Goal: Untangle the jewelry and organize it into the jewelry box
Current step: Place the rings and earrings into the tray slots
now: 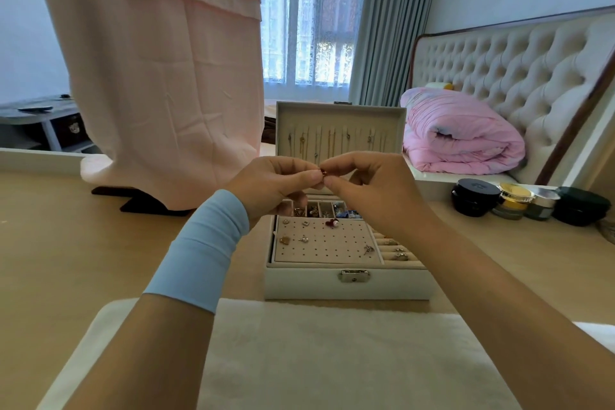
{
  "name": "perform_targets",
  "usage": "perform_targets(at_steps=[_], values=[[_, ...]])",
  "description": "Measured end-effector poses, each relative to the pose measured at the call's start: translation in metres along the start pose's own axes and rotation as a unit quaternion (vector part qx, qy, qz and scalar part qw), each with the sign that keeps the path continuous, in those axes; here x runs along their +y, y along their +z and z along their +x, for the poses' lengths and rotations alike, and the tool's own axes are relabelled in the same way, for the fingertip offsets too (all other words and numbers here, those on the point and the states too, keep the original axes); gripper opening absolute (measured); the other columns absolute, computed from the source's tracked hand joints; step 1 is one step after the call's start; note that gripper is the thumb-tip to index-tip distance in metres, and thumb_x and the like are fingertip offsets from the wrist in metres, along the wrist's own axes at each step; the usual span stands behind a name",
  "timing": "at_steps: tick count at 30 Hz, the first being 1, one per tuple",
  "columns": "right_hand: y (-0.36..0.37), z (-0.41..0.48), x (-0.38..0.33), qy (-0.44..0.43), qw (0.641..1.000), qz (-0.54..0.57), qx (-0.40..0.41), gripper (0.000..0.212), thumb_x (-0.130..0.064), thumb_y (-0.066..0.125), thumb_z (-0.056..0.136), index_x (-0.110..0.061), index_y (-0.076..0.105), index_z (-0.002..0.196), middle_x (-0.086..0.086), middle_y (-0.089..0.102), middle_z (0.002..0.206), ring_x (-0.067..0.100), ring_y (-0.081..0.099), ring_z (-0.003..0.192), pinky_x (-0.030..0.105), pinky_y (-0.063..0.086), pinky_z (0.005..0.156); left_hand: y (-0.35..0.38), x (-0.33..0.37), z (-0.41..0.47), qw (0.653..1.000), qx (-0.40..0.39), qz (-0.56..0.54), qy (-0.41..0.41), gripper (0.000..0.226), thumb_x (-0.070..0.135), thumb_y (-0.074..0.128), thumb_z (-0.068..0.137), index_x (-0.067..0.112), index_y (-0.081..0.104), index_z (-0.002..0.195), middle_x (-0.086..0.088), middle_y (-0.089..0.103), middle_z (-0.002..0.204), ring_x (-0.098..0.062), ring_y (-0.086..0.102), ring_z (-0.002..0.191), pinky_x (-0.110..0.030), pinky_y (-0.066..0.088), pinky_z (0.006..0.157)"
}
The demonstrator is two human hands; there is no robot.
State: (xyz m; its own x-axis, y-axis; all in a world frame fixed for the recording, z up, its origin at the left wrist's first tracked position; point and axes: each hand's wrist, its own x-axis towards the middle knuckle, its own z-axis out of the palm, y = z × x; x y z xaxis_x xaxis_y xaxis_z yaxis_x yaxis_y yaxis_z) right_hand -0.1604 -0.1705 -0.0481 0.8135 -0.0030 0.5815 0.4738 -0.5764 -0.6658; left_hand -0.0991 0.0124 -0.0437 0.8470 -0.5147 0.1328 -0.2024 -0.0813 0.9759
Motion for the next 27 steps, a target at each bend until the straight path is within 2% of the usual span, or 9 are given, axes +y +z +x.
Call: perform_targets(at_steps=[5,8,11,13,16,18,20,23,27], values=[[0.000,-0.007,0.011,0.024,0.999,0.021,-0.004,0.023,-0.011,0.085,0.079,-0.024,0.081,0.097,-0.008,0.075,0.086,0.018,0.058,0.058,0.023,0.056,0.061,0.006,-0.003,0.000,0.997,-0.052,0.052,-0.016,0.016,0.025,0.062,0.093,0.013,0.071,0.099,0.008,0.067,0.070,-0.008,0.058,0.061,-0.022,0.049,0.053],[-0.002,-0.010,0.013,0.042,0.997,0.062,-0.007,0.019,-0.007,0.083,0.080,-0.021,0.081,0.092,-0.006,0.077,0.085,0.013,0.062,0.054,0.025,0.056,0.058,0.010,-0.001,0.001,0.993,-0.060,0.101,-0.007,0.016,0.025,0.058,0.096,0.017,0.069,0.088,0.009,0.068,0.072,-0.006,0.058,0.061,-0.021,0.050,0.054],[-0.005,-0.013,0.015,0.032,0.998,0.049,-0.023,0.017,-0.010,0.082,0.081,-0.026,0.081,0.087,-0.006,0.077,0.078,0.015,0.062,0.053,0.028,0.057,0.057,0.009,-0.001,0.000,0.986,-0.075,0.144,-0.029,0.018,0.027,0.056,0.097,0.016,0.069,0.092,0.010,0.072,0.078,-0.005,0.061,0.063,-0.021,0.052,0.057],[-0.006,-0.014,0.020,0.040,0.998,-0.006,-0.048,0.014,-0.019,0.083,0.081,-0.032,0.080,0.084,-0.013,0.074,0.074,0.005,0.060,0.055,0.026,0.053,0.058,0.008,-0.002,0.000,0.975,-0.074,0.204,-0.042,0.018,0.029,0.057,0.097,0.017,0.071,0.094,0.010,0.073,0.083,-0.005,0.063,0.066,-0.021,0.052,0.059],[0.001,-0.017,0.026,0.077,0.976,-0.171,-0.110,0.004,-0.039,0.082,0.080,-0.037,0.079,0.080,-0.026,0.070,0.077,-0.006,0.058,0.074,0.024,0.046,0.070,0.006,-0.003,0.004,0.938,-0.042,0.344,-0.021,0.007,0.029,0.067,0.090,0.029,0.073,0.087,0.013,0.070,0.083,-0.003,0.062,0.073,-0.020,0.049,0.071],[0.008,-0.020,0.025,0.075,0.956,-0.245,-0.143,0.008,-0.046,0.078,0.081,-0.039,0.077,0.083,-0.024,0.070,0.086,-0.003,0.060,0.085,0.030,0.050,0.077,0.007,-0.001,0.004,0.919,-0.042,0.391,-0.024,0.007,0.028,0.072,0.086,0.034,0.072,0.085,0.020,0.066,0.081,0.002,0.059,0.078,-0.019,0.047,0.076],[0.011,-0.021,0.020,0.063,0.947,-0.275,-0.152,0.010,-0.048,0.075,0.085,-0.039,0.077,0.089,-0.020,0.072,0.092,0.002,0.061,0.089,0.032,0.052,0.080,0.009,0.000,0.003,0.904,-0.054,0.421,-0.040,0.008,0.027,0.074,0.084,0.034,0.074,0.087,0.023,0.063,0.077,0.004,0.057,0.076,-0.016,0.045,0.073],[0.013,-0.021,0.018,0.027,0.937,-0.319,-0.138,0.013,-0.048,0.071,0.088,-0.038,0.077,0.094,-0.017,0.071,0.097,0.006,0.061,0.092,0.028,0.046,0.072,0.012,-0.002,0.003,0.890,-0.069,0.446,-0.067,0.012,0.027,0.075,0.082,0.033,0.076,0.092,0.022,0.064,0.079,0.002,0.059,0.077,-0.021,0.050,0.080],[0.015,-0.021,0.019,-0.022,0.921,-0.367,-0.126,0.015,-0.046,0.067,0.091,-0.036,0.076,0.095,-0.014,0.067,0.097,0.009,0.060,0.092,0.027,0.040,0.067,0.014,-0.003,0.003,0.881,-0.086,0.456,-0.090,0.013,0.028,0.074,0.084,0.032,0.076,0.096,0.016,0.068,0.089,-0.007,0.062,0.090,-0.028,0.052,0.090]])
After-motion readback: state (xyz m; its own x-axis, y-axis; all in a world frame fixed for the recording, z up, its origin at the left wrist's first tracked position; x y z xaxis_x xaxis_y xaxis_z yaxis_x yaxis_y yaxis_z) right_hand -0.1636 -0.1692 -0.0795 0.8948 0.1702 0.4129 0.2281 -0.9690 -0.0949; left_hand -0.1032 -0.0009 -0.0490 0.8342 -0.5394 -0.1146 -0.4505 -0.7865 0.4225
